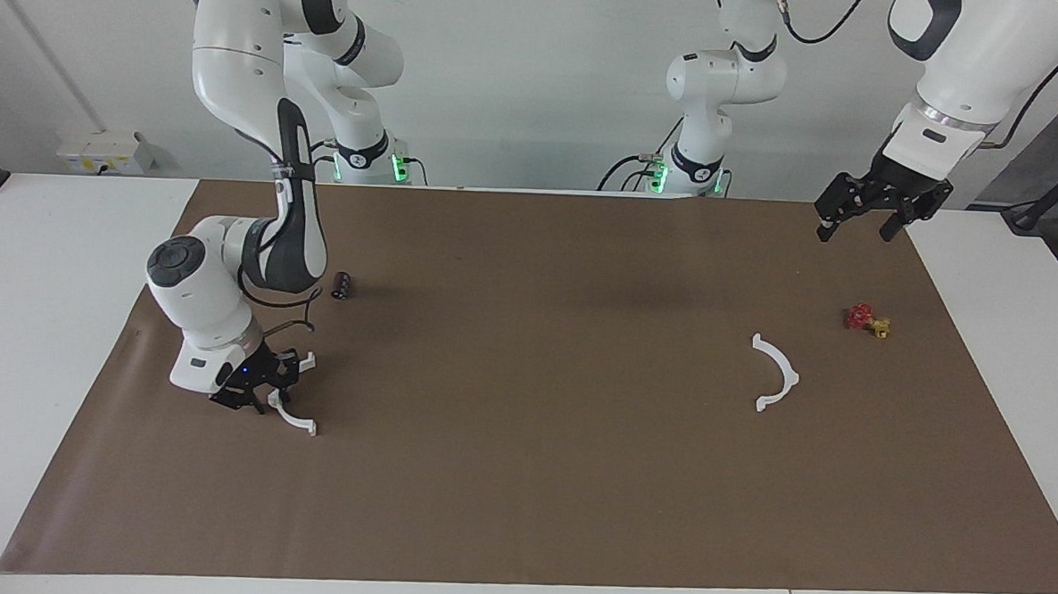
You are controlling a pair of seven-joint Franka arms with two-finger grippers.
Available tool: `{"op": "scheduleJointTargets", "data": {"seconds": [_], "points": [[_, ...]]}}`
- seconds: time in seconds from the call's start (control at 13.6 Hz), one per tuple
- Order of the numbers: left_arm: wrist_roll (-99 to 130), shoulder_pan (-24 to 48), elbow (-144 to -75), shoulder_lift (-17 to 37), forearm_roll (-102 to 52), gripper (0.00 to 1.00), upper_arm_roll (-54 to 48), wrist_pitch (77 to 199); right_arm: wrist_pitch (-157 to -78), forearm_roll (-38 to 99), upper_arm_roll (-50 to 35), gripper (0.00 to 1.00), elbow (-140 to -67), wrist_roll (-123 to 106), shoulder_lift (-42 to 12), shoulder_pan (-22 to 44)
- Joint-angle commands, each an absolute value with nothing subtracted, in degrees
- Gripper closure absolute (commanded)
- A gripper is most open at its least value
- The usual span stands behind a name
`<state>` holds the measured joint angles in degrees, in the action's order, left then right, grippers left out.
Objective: Assemble drain pipe with both arms
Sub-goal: 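Grasp the white clamp half with the right gripper, then carry the clamp half with the right gripper toward the table center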
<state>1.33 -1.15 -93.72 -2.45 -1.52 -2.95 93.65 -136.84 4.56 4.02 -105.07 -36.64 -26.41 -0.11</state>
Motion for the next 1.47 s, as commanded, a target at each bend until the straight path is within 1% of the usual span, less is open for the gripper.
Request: {"op": "scheduleJointTargets", "data": {"seconds": [0.0, 0.15, 0.29, 0.44, 0.66, 0.81, 1.03, 1.25, 1.4], "points": [[0.7, -1.2, -94.9, -3.7, -1.5, 0.00, -2.8, 94.0, -133.8, 1.8, 4.0, 1.00, -104.4, -33.9, -26.3, 0.3], [0.7, -1.2, -94.9, -3.7, -1.5, 0.00, -2.8, 94.0, -127.0, 1.7, 3.9, 1.00, -100.1, -29.7, -25.9, 1.2], [0.7, -1.2, -94.8, -3.7, -1.5, 0.00, -2.8, 94.0, -120.6, 1.6, 4.0, 1.00, -96.9, -19.2, -25.1, 5.2], [0.6, -1.2, -94.9, -3.7, -1.5, 0.00, -2.8, 94.0, -117.2, 0.7, 4.0, 1.00, -94.6, -8.9, -25.1, 9.3], [0.6, -1.2, -94.9, -3.7, -1.5, 0.00, -2.8, 94.1, -117.2, 0.0, 3.3, 1.00, -94.3, 8.7, -25.0, 15.5], [0.6, -1.2, -94.8, -3.7, -1.5, 0.00, -2.8, 94.0, -117.8, 0.1, 3.3, 1.00, -94.5, 14.3, -25.0, 21.5], [0.5, -1.1, -94.9, -3.7, -1.5, 0.00, -2.9, 94.0, -124.3, 0.0, 3.3, 1.00, -95.4, 27.2, -25.6, 28.5], [0.6, -1.1, -94.9, -3.7, -1.5, 0.00, -2.9, 94.0, -127.1, -0.1, 3.3, 1.00, -95.6, 32.3, -26.7, 33.8], [0.6, -1.1, -94.9, -3.7, -1.5, 0.00, -2.9, 94.0, -128.2, -1.1, 3.3, 1.00, -95.7, 35.8, -27.3, 35.5]]}}
